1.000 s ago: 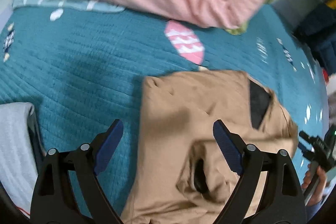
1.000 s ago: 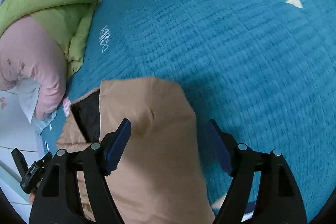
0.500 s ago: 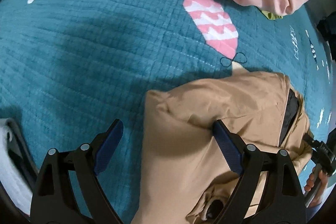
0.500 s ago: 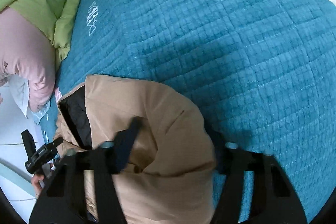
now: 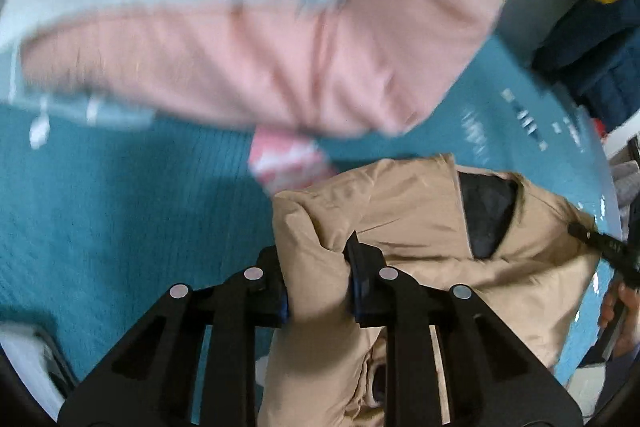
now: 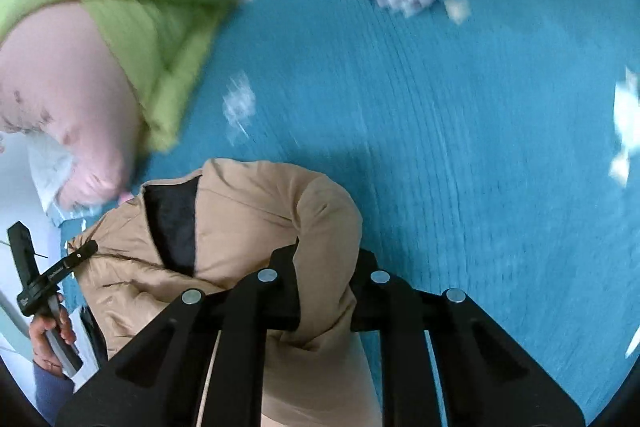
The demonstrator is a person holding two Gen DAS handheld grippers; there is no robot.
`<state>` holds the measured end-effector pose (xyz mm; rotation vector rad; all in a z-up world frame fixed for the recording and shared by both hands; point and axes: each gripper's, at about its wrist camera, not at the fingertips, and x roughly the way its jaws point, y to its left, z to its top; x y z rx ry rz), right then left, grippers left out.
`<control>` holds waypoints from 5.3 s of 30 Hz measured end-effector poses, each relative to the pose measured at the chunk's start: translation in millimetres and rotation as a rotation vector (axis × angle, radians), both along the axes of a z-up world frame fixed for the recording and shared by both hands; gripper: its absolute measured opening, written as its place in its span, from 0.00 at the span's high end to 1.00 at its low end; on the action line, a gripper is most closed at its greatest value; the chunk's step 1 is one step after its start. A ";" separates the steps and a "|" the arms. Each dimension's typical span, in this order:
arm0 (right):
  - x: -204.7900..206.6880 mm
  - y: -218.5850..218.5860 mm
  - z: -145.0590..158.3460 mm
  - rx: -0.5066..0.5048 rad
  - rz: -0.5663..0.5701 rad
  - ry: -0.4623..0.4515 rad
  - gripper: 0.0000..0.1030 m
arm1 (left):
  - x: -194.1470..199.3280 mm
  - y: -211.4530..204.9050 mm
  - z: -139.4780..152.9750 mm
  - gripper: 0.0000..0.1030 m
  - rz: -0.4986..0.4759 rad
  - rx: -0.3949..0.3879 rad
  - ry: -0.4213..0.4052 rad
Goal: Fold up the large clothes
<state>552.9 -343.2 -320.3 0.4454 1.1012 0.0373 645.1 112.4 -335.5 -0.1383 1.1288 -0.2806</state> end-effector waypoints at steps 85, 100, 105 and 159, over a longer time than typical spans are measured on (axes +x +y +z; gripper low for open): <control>-212.4 200.9 -77.6 0.079 0.163 0.192 1.00 | -404.2 105.4 -48.6 0.13 0.313 -0.130 0.262; -324.2 204.0 -83.1 0.226 0.154 0.197 1.00 | -395.7 94.4 -72.7 0.11 0.288 -0.147 0.320; -350.5 214.2 -71.6 0.181 0.183 0.228 0.99 | -396.6 94.1 -75.3 0.11 0.297 -0.168 0.342; -370.5 166.5 9.2 0.615 -0.012 -0.271 0.91 | -405.3 1.8 121.7 0.20 -0.020 -0.535 -0.112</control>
